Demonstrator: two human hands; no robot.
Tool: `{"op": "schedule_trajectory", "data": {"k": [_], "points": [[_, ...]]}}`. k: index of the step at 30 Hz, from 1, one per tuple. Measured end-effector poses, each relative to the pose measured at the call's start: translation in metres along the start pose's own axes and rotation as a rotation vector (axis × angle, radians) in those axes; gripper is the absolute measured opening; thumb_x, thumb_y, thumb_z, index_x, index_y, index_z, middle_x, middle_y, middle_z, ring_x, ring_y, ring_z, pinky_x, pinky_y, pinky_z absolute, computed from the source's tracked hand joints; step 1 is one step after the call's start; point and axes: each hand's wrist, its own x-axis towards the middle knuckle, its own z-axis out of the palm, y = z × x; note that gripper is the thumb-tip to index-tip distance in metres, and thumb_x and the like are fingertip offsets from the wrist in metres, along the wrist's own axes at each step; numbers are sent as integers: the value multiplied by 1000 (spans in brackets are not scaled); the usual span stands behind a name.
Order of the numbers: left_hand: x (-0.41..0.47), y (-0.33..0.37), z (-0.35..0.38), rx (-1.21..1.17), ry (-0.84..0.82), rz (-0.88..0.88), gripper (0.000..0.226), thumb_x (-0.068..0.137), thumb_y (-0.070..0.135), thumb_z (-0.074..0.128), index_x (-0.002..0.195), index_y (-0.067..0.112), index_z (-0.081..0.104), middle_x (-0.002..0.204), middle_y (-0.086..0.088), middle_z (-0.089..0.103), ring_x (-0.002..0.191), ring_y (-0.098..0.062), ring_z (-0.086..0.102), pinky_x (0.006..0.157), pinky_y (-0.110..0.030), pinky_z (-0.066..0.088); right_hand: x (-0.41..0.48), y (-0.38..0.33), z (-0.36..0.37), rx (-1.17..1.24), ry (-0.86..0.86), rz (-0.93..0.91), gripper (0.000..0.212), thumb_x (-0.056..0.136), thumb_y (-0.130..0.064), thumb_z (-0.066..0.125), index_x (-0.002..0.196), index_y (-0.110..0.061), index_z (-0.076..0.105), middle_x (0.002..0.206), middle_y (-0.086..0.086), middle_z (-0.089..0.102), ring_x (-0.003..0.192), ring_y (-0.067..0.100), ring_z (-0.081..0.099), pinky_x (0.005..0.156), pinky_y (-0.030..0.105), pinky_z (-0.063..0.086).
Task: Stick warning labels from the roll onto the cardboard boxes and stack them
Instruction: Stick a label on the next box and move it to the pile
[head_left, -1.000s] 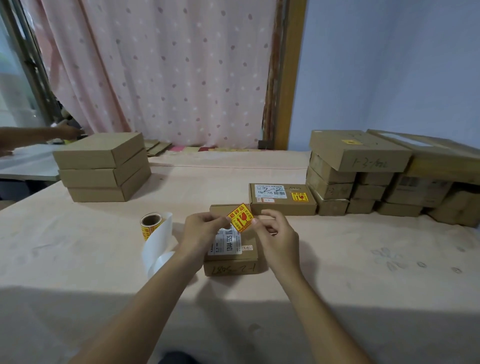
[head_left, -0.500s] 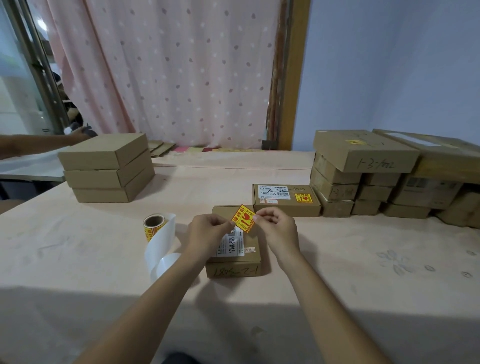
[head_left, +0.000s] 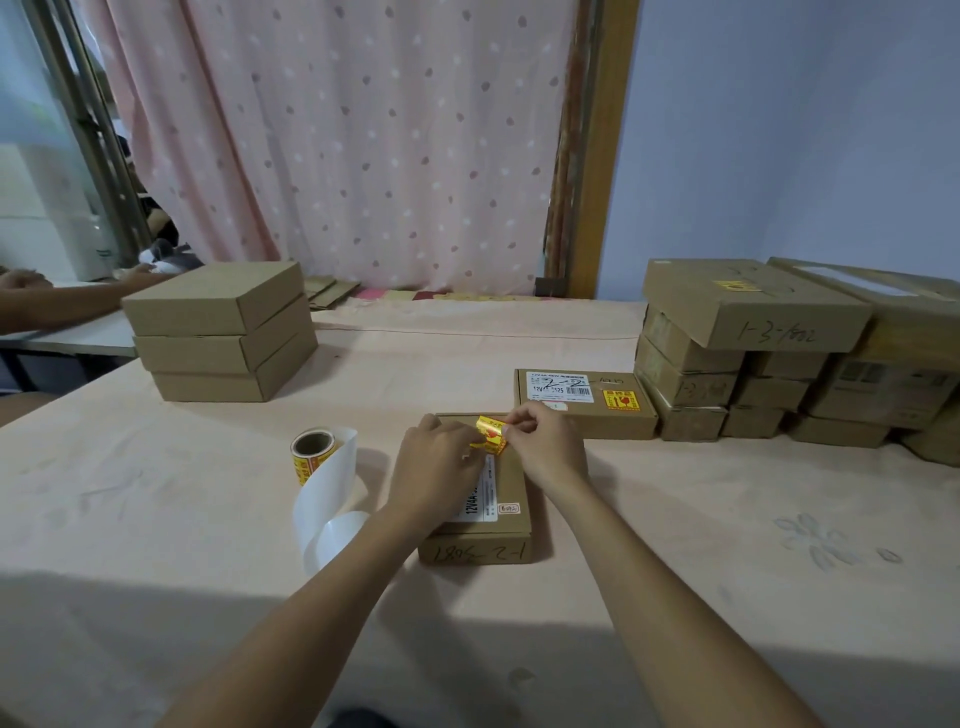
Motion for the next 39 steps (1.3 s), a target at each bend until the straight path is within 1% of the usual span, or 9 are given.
{"op": "schedule_trajectory", "data": {"k": [5,12,18,22,26,29,34,37,39], "points": [[0,-2,8,104,-64,37,20,95,34,54,101,28,72,107,10,71,104,-23,51,80,-35,33,1,2,3,-192,20,-124,10,96,-24,61,100,-30,69,100,-11,65,99,13,56,64,28,42],[1,-5,8,65,-100,30,24,96,34,55,112,29,72,119,11,68,112,-21,49,89,-36,33,1,14,3,-289,-51,-174,24,101,-36,56,116,-31,74,119,-8,58,118,14,49,82,33,50],[-2,-4,-1,48,-82,-81,23,93,30,59,105,18,74,110,0,69,104,-27,52,86,-37,39,-8,14,-2,-225,-99,-117,30,96,-46,60,122,-34,69,123,-8,57,114,16,57,80,33,48],[-4,1,-12,55,-160,-262,31,98,32,49,115,7,57,115,-12,58,111,-33,50,90,-40,41,-12,13,-1,-97,-120,-2,37,94,-51,63,125,-30,60,123,-9,63,112,17,60,88,36,50],[-5,3,-21,20,-308,-388,21,99,31,40,104,12,46,109,-13,63,101,-34,59,80,-40,46,-18,12,-9,-15,-159,125,32,93,-52,64,110,-24,62,104,-9,65,105,17,62,89,35,51],[-5,5,-26,32,-354,-416,21,99,28,36,106,12,46,111,-13,64,101,-34,60,86,-43,50,-26,11,-13,57,-184,121,25,92,-48,67,105,-26,66,101,-13,66,103,14,64,93,36,52],[-7,14,-34,-126,-176,-520,20,96,24,42,112,14,49,106,-8,63,98,-32,58,82,-42,47,-33,5,-19,279,-181,126,37,89,-43,70,124,-31,67,116,-12,71,106,10,68,96,41,56],[-11,10,-37,-421,25,-656,55,85,39,57,134,16,48,116,-1,67,105,-27,65,95,-49,50,-29,1,-25,458,-164,129,46,87,-42,71,132,-34,66,127,-10,70,115,11,66,103,44,54],[-10,5,-38,-688,60,-742,67,72,47,65,130,20,46,114,0,67,96,-26,70,91,-54,55,-27,-5,-30,511,-144,111,39,94,-32,68,133,-33,66,132,-10,67,121,11,63,107,41,52]]}}
